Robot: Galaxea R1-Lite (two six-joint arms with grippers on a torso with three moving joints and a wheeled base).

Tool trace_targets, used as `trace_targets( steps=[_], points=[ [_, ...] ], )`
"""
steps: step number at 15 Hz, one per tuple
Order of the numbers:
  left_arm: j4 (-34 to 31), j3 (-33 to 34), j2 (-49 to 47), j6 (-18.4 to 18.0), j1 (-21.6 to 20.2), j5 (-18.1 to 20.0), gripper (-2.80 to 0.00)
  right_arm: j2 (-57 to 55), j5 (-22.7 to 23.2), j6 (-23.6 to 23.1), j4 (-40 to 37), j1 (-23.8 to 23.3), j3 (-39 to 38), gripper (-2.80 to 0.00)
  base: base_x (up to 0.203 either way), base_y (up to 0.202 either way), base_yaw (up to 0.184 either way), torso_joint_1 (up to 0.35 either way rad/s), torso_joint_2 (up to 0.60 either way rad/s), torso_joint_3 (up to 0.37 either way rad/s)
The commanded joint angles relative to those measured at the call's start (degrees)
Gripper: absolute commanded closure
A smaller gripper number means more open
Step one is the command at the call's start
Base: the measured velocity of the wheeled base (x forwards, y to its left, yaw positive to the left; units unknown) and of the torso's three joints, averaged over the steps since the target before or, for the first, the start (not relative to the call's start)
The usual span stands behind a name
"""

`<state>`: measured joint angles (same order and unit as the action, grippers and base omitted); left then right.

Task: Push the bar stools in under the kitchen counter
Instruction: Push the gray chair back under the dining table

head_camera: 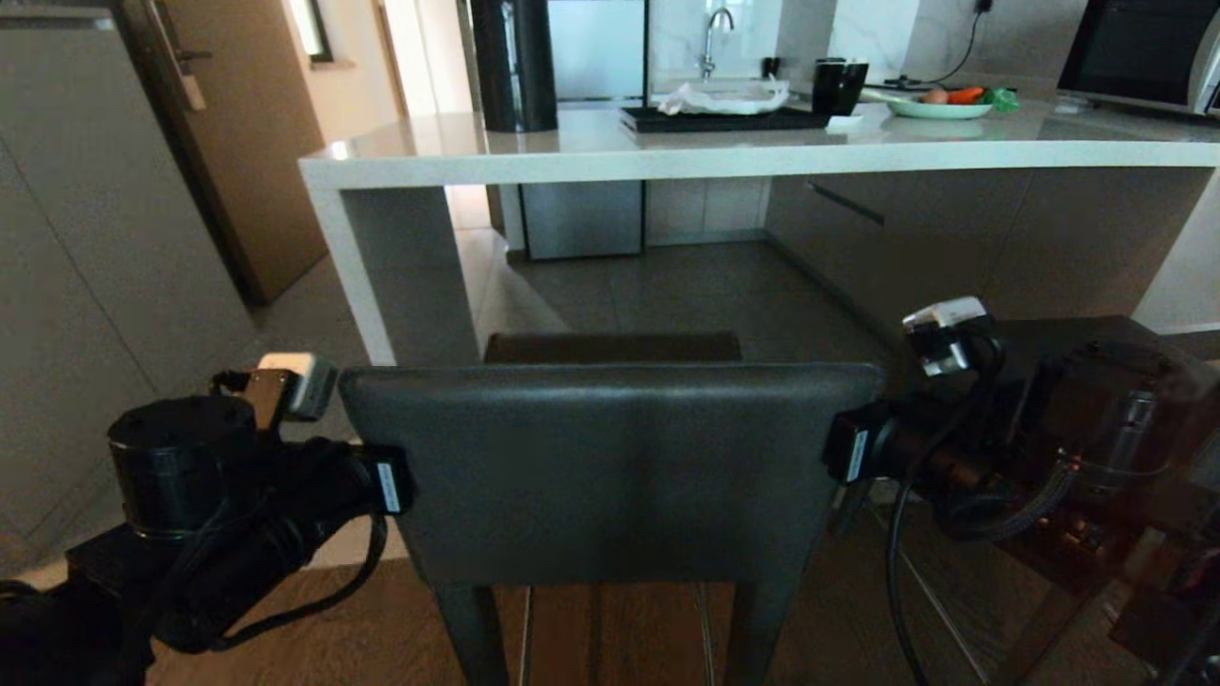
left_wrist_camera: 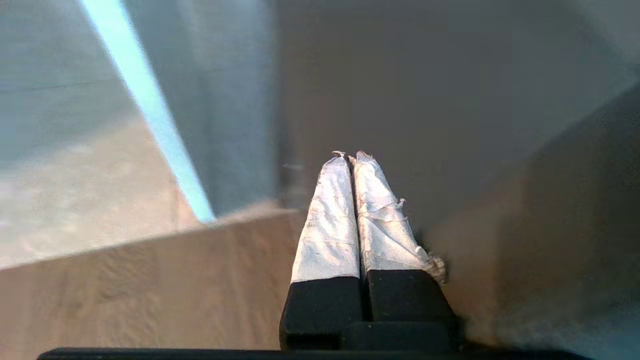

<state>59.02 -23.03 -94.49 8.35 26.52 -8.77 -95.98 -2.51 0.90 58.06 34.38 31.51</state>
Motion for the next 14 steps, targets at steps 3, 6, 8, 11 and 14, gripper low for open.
trace_targets(
  steps=[3, 6, 8, 11, 14],
  points=[
    [-0.05, -1.57, -2.49, -0.04, -1.32, 0.07, 0.0, 0.27, -0.04, 0.07, 0.3, 0.33, 0.05, 0.0, 0.0, 0.0, 0.0, 0.0, 0.0, 0.0],
    [0.04, -0.84, -1.64, -0.09, -0.96, -0.11, 0.0, -0.01, -0.02, 0.24, 0.3, 0.2, 0.28, 0.0, 0.0, 0.0, 0.0, 0.0, 0.0, 0.0],
    [0.03, 0.21, 0.21, -0.18, -0.86, -0.15, 0.0, -1.72, 0.19, 0.33, 0.3, -0.37, 1.53, 0.0, 0.0, 0.0, 0.0, 0.0, 0.0, 0.0],
    [0.04, 1.1, 0.92, 0.0, -1.21, -2.55, 0.0, -4.78, -0.27, 0.33, 0.3, -1.61, 6.27, 0.0, 0.0, 0.0, 0.0, 0.0, 0.0, 0.0],
    [0.04, 1.15, 1.33, -0.09, -1.82, -2.66, 0.0, -5.7, -2.96, 0.33, 0.3, -2.2, 8.13, 0.0, 0.0, 0.0, 0.0, 0.0, 0.0, 0.0]
  ],
)
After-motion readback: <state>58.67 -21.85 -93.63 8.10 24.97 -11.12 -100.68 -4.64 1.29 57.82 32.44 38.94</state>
